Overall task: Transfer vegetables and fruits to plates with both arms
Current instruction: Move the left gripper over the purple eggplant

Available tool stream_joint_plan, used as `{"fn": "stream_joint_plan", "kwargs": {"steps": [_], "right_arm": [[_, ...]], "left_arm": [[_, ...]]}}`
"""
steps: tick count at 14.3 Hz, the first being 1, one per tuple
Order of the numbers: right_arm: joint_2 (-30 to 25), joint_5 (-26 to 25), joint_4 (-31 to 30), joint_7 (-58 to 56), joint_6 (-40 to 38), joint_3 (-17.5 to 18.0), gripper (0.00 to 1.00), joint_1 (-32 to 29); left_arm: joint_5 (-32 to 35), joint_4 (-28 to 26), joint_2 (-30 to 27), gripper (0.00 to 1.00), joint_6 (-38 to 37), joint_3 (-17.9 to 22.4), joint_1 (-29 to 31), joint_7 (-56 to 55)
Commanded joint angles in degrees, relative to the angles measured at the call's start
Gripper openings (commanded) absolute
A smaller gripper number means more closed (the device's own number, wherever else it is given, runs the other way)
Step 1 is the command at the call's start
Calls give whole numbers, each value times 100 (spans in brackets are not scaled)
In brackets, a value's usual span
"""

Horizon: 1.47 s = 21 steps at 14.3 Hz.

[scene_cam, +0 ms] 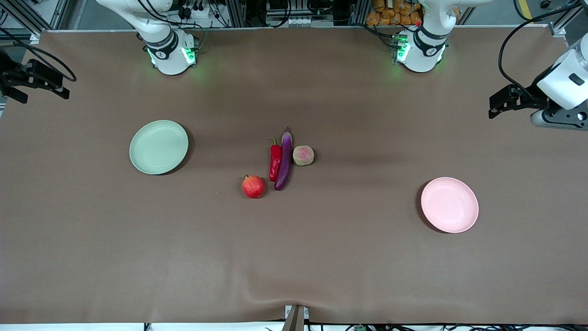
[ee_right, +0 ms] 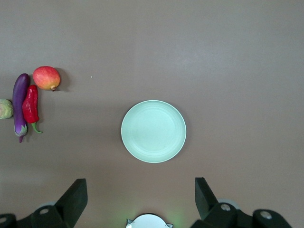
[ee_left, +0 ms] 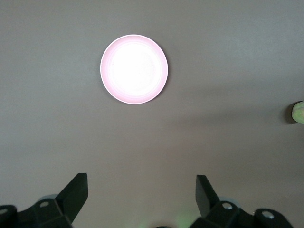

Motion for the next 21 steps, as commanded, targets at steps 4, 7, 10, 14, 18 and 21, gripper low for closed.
{"fn": "stream_joint_plan", "kwargs": {"steps": [4, 7, 10, 14, 18, 21], "right_arm": [[47, -12, 136, -26, -96, -91, 100, 153], [47, -12, 136, -17, -96, -91, 100, 162], [56, -3, 127, -17, -96, -91, 100, 153], [65, -3, 118, -8, -96, -83, 100, 92], [73, -3, 127, -17, -105, -83, 100, 83], [82, -3, 127, -17, -96, -83, 100, 74]], "left_arm": [[-23, 88, 21, 100, -80, -116, 42, -12], [-120, 210, 301, 100, -44, -63, 78, -554], [-400, 597, 898, 100, -44, -247, -211, -1696], [-480, 1221, 1899, 100, 192, -248, -1036, -2752], [-410, 1222, 2480, 100, 824, -248, -2003, -3457], [-122, 1248, 2972, 100, 1027, -178, -2776, -3640]]}}
